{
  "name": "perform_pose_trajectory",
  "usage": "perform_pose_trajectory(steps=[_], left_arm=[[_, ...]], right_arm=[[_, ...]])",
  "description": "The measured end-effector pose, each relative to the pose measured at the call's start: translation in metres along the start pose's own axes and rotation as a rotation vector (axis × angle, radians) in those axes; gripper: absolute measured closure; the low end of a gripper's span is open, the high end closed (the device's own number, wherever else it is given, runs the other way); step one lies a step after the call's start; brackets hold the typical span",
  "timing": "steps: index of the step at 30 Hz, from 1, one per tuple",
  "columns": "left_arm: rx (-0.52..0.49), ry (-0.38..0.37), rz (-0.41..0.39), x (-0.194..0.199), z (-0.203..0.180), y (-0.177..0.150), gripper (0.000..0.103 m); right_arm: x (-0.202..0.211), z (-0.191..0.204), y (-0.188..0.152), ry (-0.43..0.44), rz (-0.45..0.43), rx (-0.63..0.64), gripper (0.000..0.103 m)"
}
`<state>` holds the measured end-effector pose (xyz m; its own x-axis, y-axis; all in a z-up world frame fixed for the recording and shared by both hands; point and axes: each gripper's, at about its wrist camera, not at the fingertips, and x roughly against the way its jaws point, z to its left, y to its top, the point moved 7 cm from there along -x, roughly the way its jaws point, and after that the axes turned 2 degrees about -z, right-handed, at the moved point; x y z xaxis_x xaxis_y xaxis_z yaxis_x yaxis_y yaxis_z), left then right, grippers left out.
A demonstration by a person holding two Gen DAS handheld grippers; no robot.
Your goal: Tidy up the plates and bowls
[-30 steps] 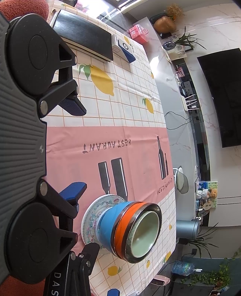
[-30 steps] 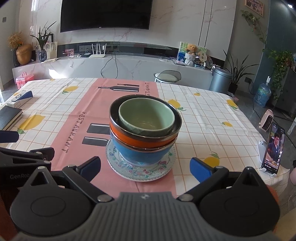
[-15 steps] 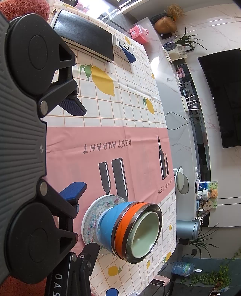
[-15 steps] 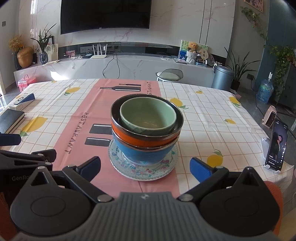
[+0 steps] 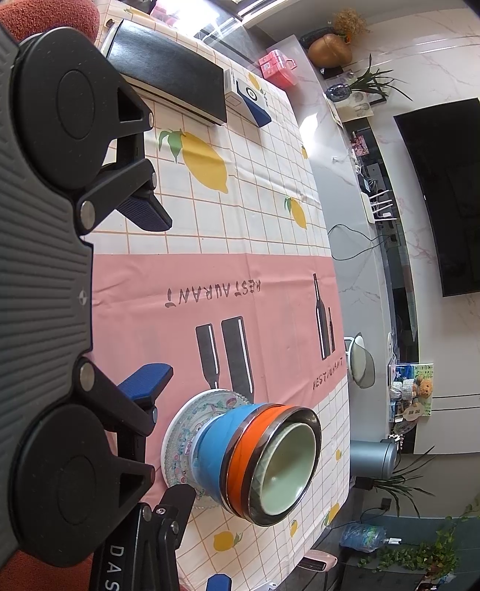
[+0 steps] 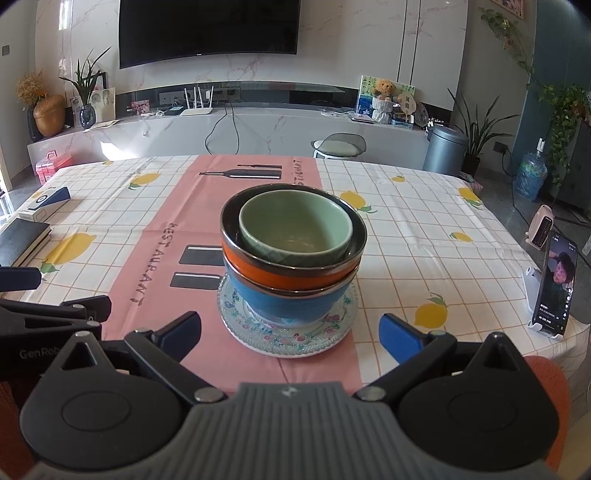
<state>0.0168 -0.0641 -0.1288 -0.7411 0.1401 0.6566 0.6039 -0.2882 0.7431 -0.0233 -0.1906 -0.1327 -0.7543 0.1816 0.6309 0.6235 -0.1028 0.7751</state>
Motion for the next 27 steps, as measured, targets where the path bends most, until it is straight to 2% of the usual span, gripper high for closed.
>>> perform_pose_trajectory(steps=[17, 27], left_arm=[[0.018, 0.004, -0.009, 0.006, 0.005, 0.008, 0.008], [0.065, 0.010, -0.033, 0.014, 0.015, 0.015, 0.008]], right_arm=[[0.001, 0.001, 0.005, 0.001, -0.004, 0.009, 0.003], [-0.002, -0.003, 0.006, 0.000, 0.014, -0.014, 0.003]])
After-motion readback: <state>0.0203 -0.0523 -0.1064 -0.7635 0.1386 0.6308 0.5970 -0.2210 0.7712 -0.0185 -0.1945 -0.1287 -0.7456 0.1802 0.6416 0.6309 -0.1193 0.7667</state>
